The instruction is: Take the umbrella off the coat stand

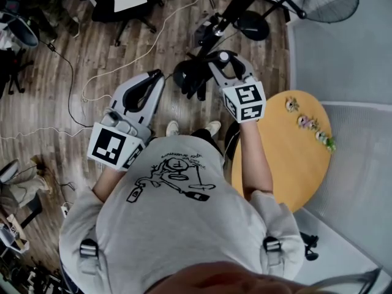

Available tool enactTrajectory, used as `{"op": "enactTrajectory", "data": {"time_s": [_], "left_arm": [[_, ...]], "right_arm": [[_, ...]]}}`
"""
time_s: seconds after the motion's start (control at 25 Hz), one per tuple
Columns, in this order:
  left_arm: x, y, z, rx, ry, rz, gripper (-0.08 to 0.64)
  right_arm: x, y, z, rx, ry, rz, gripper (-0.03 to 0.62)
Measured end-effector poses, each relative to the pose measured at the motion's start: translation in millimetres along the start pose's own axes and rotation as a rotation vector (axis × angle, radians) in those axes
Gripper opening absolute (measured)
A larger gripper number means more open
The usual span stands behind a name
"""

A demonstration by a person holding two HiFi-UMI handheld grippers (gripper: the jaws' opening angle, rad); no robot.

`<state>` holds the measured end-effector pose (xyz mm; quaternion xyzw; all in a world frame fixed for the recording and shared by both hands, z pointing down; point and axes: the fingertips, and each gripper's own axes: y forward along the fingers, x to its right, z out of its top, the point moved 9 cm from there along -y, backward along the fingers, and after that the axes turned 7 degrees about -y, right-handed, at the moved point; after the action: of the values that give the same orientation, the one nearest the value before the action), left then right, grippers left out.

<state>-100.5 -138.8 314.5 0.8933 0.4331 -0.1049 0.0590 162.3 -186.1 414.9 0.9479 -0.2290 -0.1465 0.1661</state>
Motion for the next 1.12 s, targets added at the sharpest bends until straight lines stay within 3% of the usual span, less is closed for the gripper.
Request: {"op": "enactTrajectory", "data": {"time_s": [0.64,1.12], "left_arm": [[6,4,2,-0.004,0.003,-0.026,0.021],[9,8,0,-0.01,0.006,-0.048,0.021]], "right_arm": [[-15,-71,60,0.046,-0.055,0.001,0.215],[-23,-113,79,0.09,-0.061,-0.027,0.213]]}}
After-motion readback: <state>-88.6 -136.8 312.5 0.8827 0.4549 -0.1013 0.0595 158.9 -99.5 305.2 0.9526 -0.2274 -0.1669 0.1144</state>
